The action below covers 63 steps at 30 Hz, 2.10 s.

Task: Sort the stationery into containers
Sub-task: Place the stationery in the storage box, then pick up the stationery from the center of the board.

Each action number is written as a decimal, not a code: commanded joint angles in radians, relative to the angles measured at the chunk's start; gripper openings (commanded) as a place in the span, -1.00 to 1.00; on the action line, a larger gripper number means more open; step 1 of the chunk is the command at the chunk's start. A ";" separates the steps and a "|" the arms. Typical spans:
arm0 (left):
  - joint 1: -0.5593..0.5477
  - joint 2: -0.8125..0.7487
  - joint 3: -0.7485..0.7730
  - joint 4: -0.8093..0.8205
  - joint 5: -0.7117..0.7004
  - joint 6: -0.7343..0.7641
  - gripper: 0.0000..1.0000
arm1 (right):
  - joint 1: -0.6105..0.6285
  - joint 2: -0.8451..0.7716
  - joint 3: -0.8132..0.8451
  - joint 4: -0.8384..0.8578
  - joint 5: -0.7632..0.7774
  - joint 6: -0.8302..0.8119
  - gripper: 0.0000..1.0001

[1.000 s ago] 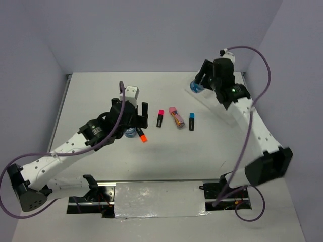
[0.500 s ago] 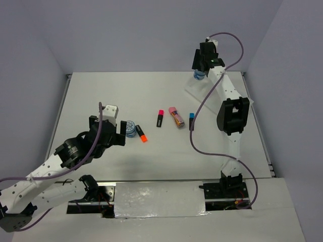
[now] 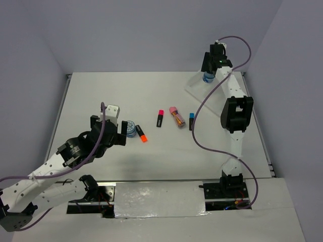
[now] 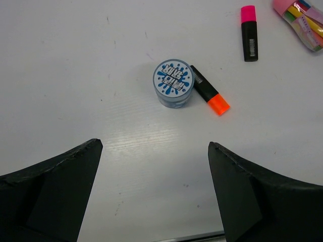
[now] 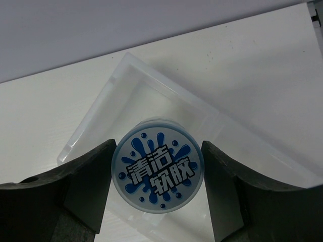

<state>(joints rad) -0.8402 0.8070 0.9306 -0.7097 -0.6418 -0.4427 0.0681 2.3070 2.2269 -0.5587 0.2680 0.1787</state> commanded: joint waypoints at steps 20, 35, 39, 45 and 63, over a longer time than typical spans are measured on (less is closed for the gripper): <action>0.009 0.041 0.004 0.035 0.022 0.032 0.99 | -0.028 0.071 0.103 0.177 -0.076 -0.013 -0.81; 0.013 0.035 0.002 0.039 0.041 0.035 0.99 | -0.022 0.083 0.088 0.180 -0.082 -0.028 0.48; 0.015 0.037 0.002 0.038 0.039 0.033 0.99 | -0.016 0.054 0.088 0.181 -0.070 -0.042 1.00; 0.016 0.055 0.005 0.033 0.040 0.030 0.99 | -0.016 0.040 0.096 0.164 -0.064 -0.044 0.99; 0.053 0.394 -0.098 0.343 -0.001 -0.421 0.99 | 0.450 -1.024 -0.810 0.052 -0.225 0.145 1.00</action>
<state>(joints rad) -0.7799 1.2194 0.9268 -0.5812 -0.6056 -0.7944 0.5343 1.3811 1.5822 -0.4992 0.0910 0.2634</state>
